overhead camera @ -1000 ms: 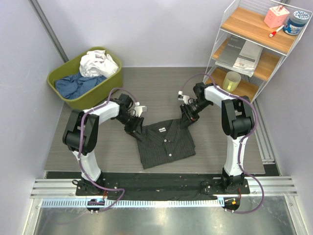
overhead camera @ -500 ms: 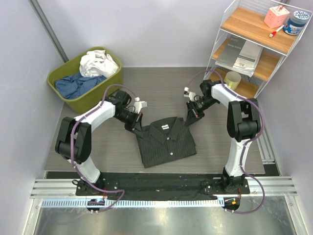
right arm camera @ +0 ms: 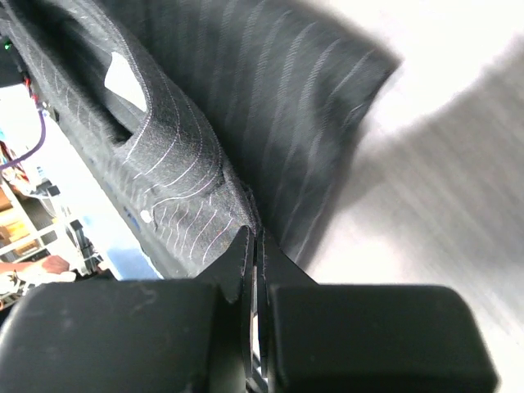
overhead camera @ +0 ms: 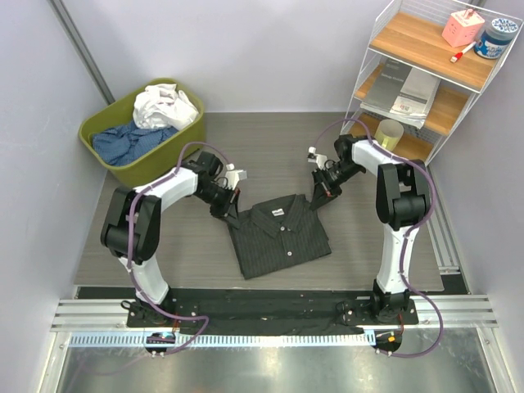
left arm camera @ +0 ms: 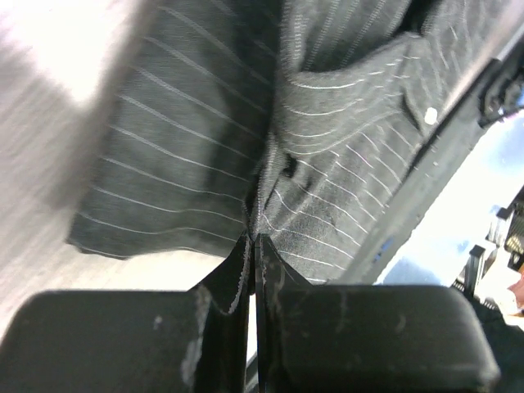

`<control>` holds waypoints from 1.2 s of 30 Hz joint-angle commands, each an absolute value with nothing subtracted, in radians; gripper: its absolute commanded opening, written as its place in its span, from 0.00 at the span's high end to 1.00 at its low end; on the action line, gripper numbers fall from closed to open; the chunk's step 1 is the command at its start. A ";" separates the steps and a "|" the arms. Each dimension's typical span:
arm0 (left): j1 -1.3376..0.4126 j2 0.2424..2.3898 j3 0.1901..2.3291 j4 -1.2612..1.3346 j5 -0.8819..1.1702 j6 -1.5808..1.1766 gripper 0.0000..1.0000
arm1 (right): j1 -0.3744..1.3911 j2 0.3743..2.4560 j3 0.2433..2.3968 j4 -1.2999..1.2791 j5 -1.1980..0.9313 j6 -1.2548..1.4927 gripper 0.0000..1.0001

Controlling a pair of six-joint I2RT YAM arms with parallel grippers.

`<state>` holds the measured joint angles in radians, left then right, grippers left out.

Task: Fold and stack the long sleeve shirts
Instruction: Fold the shirt

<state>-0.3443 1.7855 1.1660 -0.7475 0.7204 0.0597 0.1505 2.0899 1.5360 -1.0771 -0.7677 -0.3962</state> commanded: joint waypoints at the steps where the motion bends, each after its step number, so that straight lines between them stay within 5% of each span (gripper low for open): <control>1: -0.324 1.801 1.164 -0.695 0.669 0.040 1.00 | 0.161 2.112 1.583 -1.011 -0.762 -0.368 0.99; 11: -0.318 1.703 1.131 -0.681 0.655 0.025 1.00 | 0.178 2.091 1.620 -1.006 -0.804 -0.344 0.99; 21: -0.265 1.862 1.172 -0.673 0.516 0.051 1.00 | 0.186 2.209 1.643 -0.936 -0.747 -0.289 0.97; 24: -0.252 1.902 1.202 -0.669 0.491 0.066 1.00 | 0.196 2.224 1.625 -0.873 -0.742 -0.235 0.90; 28: -0.222 1.904 1.233 -0.670 0.517 0.086 0.98 | 0.192 2.181 1.605 -0.856 -0.784 -0.189 0.68; 31: -0.189 1.864 1.241 -0.707 0.639 0.117 0.84 | 0.154 2.106 1.577 -0.874 -0.811 -0.179 0.53; 32: -0.178 1.818 1.241 -0.724 0.665 0.129 0.70 | 0.140 2.071 1.569 -0.890 -0.822 -0.186 0.50; 36: -0.184 1.706 1.259 -0.703 0.733 0.144 0.54 | 0.107 1.970 1.479 -0.954 -0.853 -0.227 0.48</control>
